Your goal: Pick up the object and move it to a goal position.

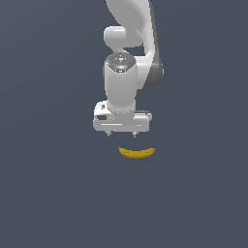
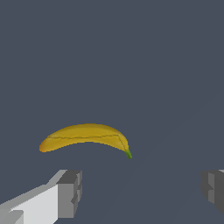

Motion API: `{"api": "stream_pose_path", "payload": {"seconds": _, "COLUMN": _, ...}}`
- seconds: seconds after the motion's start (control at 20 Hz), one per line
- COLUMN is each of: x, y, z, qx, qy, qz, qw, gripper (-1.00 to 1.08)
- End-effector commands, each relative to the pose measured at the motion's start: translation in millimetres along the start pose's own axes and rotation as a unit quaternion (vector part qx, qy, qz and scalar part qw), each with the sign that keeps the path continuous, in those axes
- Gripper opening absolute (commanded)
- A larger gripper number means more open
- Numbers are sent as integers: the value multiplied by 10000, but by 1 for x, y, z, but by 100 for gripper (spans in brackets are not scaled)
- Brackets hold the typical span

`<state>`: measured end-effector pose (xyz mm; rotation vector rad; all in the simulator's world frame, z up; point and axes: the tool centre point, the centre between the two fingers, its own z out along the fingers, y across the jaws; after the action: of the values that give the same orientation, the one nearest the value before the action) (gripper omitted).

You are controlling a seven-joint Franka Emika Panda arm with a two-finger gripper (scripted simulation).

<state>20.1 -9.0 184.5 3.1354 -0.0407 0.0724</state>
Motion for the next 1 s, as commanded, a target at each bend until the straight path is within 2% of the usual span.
{"api": "stream_pose_path", "payload": {"seconds": 0.0, "x": 0, "y": 0, "z": 0, "qx": 0, "qy": 0, "qz": 0, "qw": 10000, "gripper": 100}}
{"api": "stream_pose_path", "payload": {"seconds": 0.5, "x": 13, "y": -8, "z": -6, "qx": 49, "qy": 99, "qz": -110, "qw": 9999, "gripper": 100}}
{"api": "stream_pose_path", "payload": {"seconds": 0.95, "x": 12, "y": -9, "z": -3, "qx": 38, "qy": 87, "qz": -276, "qw": 9996, "gripper": 100}}
